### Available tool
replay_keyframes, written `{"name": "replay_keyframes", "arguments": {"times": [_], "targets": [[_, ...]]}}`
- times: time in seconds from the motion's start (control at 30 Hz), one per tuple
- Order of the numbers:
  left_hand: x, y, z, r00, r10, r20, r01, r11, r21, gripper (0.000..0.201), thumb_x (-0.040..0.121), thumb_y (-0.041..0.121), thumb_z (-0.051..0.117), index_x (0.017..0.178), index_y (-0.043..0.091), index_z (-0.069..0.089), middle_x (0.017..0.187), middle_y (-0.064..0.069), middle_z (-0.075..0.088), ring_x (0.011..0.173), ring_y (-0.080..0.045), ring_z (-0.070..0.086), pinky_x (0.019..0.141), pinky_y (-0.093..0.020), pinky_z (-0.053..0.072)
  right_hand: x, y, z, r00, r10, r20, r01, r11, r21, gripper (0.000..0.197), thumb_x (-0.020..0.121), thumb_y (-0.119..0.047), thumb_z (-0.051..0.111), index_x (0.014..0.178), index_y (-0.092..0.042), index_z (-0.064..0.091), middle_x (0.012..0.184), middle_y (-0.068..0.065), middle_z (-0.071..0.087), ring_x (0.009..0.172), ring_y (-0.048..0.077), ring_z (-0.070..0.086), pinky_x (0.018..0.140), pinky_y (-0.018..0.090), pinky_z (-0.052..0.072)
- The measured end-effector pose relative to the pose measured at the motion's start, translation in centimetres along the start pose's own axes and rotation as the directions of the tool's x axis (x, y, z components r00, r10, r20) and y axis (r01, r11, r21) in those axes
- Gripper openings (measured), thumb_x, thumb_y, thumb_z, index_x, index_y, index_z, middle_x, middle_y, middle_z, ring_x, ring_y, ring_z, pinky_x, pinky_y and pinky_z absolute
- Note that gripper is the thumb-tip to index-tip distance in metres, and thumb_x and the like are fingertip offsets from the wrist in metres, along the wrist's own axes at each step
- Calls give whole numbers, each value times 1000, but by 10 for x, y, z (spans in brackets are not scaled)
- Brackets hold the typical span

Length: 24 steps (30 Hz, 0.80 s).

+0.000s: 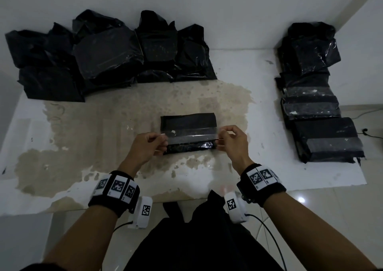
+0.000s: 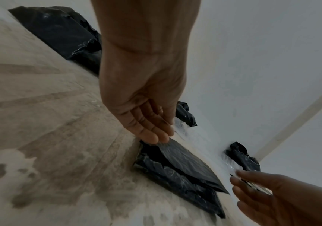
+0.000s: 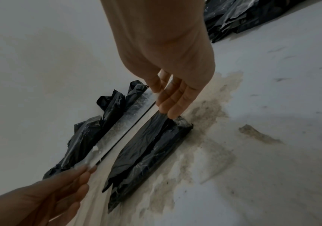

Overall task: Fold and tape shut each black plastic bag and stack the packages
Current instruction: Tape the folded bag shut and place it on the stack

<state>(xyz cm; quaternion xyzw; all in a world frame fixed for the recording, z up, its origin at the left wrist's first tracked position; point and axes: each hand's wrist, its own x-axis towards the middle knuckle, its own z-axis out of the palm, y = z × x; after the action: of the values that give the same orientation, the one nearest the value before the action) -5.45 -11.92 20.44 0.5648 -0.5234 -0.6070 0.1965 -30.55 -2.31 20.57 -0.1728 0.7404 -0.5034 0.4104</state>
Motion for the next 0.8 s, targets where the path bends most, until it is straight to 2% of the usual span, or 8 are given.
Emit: {"name": "replay_keyframes", "arguments": {"times": [0.07,0.17,0.3,0.47,0.63,0.8], "targets": [[1,-3,0,1000,-5,5,4,1000,22,19,100,22,61,99,8,74,87,-7,76,75,-17,72,68,-25,60,-1,4,2,999,-46,-8,45,997,-65,11,99,-13,58,91,-17,63,78,8,70,67,21,68,72,43,63],[3,-6,-1,1000,-10,7,10,999,38,18,100,22,61,99,9,74,88,-6,76,76,-17,72,68,-25,60,-2,4,4,991,-130,-38,122,979,-164,12,100,-18,58,90,-16,62,81,5,69,76,34,70,71,44,63],[8,-11,-5,1000,-6,-8,6,997,75,15,98,24,64,97,16,76,86,-4,77,79,-20,73,68,-27,59,3,3,5,981,-191,-36,179,958,-225,11,100,-17,61,92,-13,65,82,13,70,76,34,70,63,34,62],[11,-19,-6,1000,14,-24,-10,990,138,19,96,28,67,97,12,77,86,-7,76,79,-19,72,64,-25,57,10,15,3,983,-182,-4,174,950,-258,11,98,-15,64,90,-21,67,84,13,70,79,36,70,68,47,63],[17,-27,-4,999,33,-39,-27,989,148,19,96,25,68,89,9,76,78,-11,73,69,-19,69,65,-27,59,14,26,3,981,-195,-5,184,931,-315,12,98,-16,64,90,-24,68,78,2,71,74,24,70,71,46,62],[25,-34,3,995,34,-89,-20,988,153,12,94,17,70,90,7,75,75,-10,72,64,-17,66,61,-25,58,21,41,6,987,-162,-22,146,934,-325,11,96,-17,63,91,-25,69,79,1,72,70,21,67,72,49,61]]}}
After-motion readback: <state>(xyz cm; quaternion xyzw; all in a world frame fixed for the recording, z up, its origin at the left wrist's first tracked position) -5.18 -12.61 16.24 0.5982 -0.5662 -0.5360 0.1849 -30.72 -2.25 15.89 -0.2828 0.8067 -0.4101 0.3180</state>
